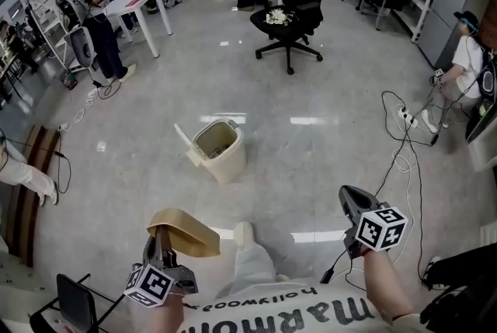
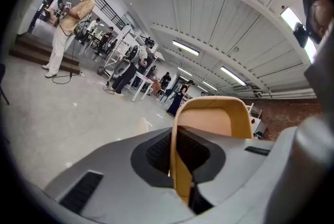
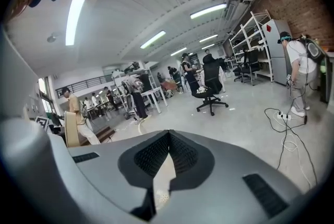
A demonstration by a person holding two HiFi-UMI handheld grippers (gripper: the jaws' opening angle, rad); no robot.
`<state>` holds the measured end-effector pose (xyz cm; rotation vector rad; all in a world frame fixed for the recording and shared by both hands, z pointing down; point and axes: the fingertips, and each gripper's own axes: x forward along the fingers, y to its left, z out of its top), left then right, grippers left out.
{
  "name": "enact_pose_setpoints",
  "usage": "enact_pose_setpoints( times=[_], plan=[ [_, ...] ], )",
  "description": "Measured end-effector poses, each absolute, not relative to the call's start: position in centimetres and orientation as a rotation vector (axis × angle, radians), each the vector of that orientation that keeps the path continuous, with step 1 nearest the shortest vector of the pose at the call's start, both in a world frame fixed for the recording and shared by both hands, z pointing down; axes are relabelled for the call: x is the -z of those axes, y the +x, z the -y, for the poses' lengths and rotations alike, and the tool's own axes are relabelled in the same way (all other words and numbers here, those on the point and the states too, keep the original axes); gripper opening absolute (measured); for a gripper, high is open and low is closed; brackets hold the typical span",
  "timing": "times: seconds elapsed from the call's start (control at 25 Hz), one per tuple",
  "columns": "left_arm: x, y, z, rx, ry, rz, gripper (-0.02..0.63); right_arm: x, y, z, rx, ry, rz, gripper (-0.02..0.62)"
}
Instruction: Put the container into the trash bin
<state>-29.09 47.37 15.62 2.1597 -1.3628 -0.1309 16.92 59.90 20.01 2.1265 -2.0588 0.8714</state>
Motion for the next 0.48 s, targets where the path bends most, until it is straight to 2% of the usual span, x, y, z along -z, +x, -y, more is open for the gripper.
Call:
enact_pose_setpoints(
  times=[0.48],
  plan=[
    [-12.8, -23.5, -28.9, 0.23, 2.239, 1.241, 0.002, -17.3, 19.1, -45.9, -0.872, 2.181, 2.018, 0.002]
  ],
)
